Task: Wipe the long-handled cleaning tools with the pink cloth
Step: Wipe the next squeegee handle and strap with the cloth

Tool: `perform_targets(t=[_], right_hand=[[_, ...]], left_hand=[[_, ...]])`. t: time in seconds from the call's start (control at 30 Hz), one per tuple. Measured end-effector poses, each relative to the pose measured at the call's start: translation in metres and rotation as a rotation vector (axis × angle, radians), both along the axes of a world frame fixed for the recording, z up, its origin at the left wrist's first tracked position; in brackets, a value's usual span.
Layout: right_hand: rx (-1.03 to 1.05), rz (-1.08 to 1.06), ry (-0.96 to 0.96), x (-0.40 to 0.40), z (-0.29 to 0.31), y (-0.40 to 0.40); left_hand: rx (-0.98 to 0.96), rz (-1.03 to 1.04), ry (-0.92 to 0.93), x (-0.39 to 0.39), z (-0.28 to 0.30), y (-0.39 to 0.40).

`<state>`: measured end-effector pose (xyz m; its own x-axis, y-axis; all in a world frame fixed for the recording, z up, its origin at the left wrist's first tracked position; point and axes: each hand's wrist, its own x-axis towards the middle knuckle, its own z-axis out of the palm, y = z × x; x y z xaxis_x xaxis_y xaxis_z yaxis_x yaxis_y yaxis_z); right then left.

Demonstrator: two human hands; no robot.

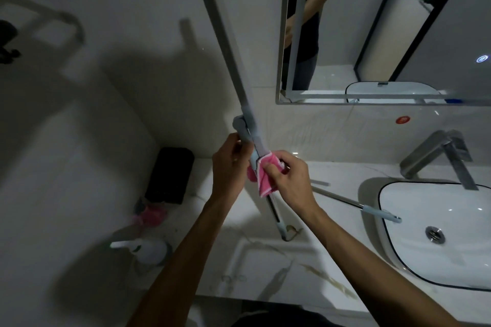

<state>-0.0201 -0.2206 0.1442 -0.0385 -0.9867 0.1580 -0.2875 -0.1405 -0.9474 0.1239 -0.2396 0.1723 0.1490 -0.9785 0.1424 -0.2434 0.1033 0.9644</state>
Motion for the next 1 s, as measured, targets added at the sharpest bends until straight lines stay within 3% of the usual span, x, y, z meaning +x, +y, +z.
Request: perform_targets(t=[0.13,0.33,0.47,0.6,0.83,1.0], right_hand=[[-0.123,-0.049,-0.009,0.008,0.02,-0.01],[-0.264,-0.002,0.184,0.012,0.022,-0.016],[-0.091,0.068,0.28,0.003,0.003,-0.016],[0.136,0.062,0.242,-0.003,-0.013,-0.007],[-0.068,-0.034,0.21,0.019,0.018,-0.018],[-0.107,0.013,0.266,0.015,0.018,-0.017]], left_hand=[[0.047,0.017,0.047,-0.008,0.001,0.004],[0.02,0.03,0.17,-0.007,0.001,0.011],[0.028,0.109,0.155,0.007,0.002,0.002],[0.053,0.145,0.224,0.02,0.002,-0.005],[0.197,0.09,0.199,-0.002,-0.014,0.008],[0.168,0.13,0.274,-0.005,-0.009,0.007]])
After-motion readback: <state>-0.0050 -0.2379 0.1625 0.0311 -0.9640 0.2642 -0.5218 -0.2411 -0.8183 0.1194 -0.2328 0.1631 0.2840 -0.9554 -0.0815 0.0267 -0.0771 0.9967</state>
